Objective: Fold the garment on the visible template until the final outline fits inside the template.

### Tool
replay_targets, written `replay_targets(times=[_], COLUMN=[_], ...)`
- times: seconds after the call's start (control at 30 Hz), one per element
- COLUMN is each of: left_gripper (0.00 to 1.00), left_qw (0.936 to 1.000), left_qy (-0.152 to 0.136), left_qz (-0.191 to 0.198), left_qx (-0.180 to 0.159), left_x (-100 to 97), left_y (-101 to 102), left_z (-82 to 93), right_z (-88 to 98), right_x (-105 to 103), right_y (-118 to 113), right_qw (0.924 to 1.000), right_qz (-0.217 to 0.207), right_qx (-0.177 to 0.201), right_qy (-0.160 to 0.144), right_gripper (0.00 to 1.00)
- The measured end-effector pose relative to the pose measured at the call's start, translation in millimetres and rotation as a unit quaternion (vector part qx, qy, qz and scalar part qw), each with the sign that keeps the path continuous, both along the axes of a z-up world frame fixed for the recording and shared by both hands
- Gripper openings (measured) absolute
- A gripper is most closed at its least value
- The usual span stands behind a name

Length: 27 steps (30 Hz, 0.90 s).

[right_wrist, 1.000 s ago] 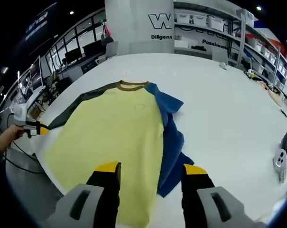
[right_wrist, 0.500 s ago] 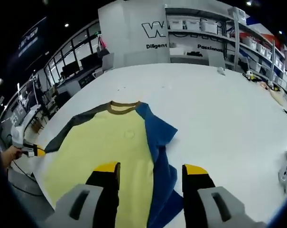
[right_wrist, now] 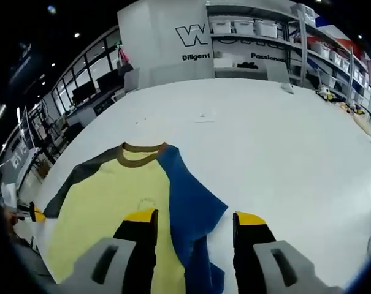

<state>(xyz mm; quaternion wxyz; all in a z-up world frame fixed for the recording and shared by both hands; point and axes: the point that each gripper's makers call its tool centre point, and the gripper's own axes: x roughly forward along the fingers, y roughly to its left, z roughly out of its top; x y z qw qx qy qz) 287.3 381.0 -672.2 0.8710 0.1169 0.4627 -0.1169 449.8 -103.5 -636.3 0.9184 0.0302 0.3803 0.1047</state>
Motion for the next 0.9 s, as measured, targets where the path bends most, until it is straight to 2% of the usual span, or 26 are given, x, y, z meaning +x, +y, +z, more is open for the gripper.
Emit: replay_targets(times=[0.17,0.23,0.33,0.47,0.53,0.67,0.8,0.9], left_gripper=[0.04,0.04,0.04,0.04,0.04,0.04,0.04,0.04], left_qw=[1.0,1.0,1.0,0.9996,0.9994,0.9987,0.9978,0.9975], left_qy=[0.004,0.003,0.001,-0.003,-0.005,-0.009,-0.005,-0.005], left_qz=[0.0,0.002,0.007,0.024,0.027,0.042,0.041,0.043], left_qx=[-0.004,0.001,0.004,0.013,0.019,0.027,0.052,0.056], left_x=[1.0,2.9,6.1,10.1,12.9,19.0,25.8,32.1], left_y=[2,6,13,23,29,41,56,63], left_z=[3.1,5.4,7.8,12.9,14.5,18.8,19.5,20.6], right_z=[-17.2,-20.0,-23.2,-25.7,-25.6,-22.9,-18.6,-15.1], right_x=[12,12,13,14,15,20,30,38], right_y=[-2,1,-3,-6,-9,-12,-18,-23], right_qw=[0.9997,0.9994,0.9982,0.9977,0.9971,0.9956,0.995,0.9941], right_qz=[0.011,0.02,0.034,0.039,0.046,0.06,0.056,0.054], right_qx=[-0.011,-0.013,-0.041,-0.044,-0.052,-0.067,-0.081,-0.092], right_qy=[0.02,0.024,0.027,0.035,0.031,0.024,0.019,0.015], right_gripper=[0.39,0.32,0.22,0.12,0.0,0.0,0.0,0.0])
